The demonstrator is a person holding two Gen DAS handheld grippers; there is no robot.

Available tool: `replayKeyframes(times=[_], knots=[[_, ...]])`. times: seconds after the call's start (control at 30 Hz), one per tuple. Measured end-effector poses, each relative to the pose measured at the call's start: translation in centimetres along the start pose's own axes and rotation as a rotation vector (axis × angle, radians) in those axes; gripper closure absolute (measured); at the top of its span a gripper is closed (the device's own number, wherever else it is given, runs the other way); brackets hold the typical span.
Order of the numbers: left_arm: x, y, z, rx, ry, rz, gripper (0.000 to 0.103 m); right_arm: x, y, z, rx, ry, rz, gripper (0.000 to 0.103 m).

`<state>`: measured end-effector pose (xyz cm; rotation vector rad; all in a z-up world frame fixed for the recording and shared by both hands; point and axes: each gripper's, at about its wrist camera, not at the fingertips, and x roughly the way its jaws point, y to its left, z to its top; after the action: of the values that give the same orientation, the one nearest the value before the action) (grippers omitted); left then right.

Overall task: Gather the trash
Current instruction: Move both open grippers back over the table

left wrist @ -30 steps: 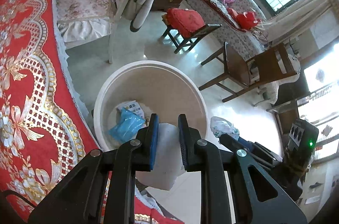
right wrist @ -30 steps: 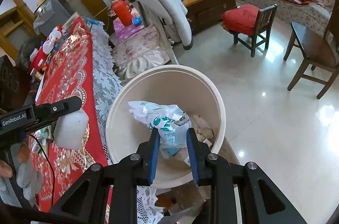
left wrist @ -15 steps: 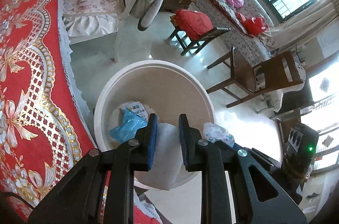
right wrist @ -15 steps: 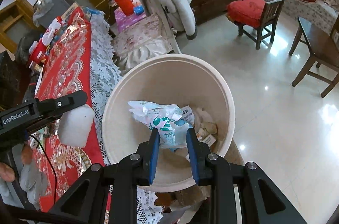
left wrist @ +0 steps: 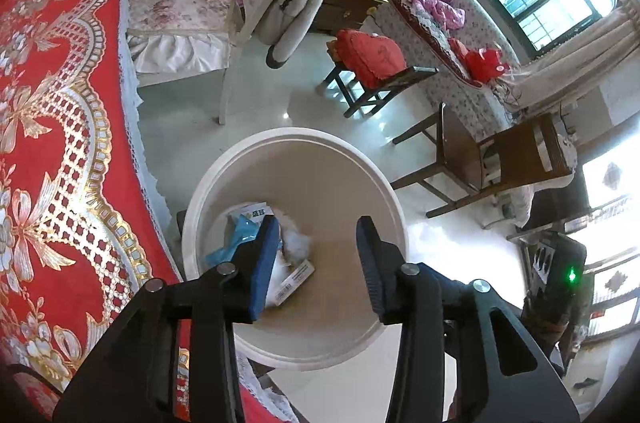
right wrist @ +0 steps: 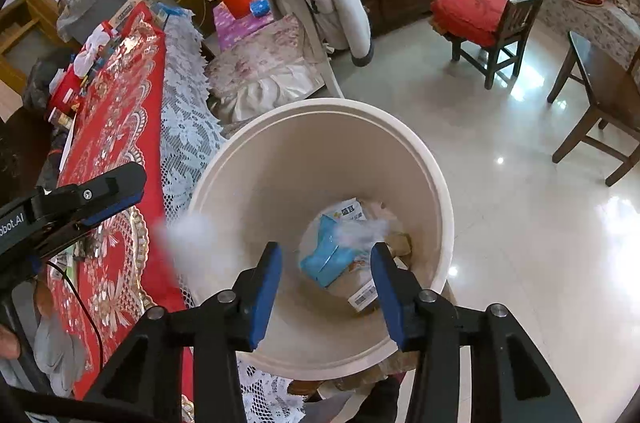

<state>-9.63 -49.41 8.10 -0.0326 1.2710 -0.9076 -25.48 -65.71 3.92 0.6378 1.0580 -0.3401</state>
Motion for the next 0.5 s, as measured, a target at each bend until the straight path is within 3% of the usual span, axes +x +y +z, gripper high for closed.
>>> replayKeyframes(times=[0.5], knots=[[-4.6, 2.5, -2.2, 0.011, -0.106, 0.181, 0.064, 0.1, 4.3, 0.1, -0.101, -0.013, 0.006, 0.055]])
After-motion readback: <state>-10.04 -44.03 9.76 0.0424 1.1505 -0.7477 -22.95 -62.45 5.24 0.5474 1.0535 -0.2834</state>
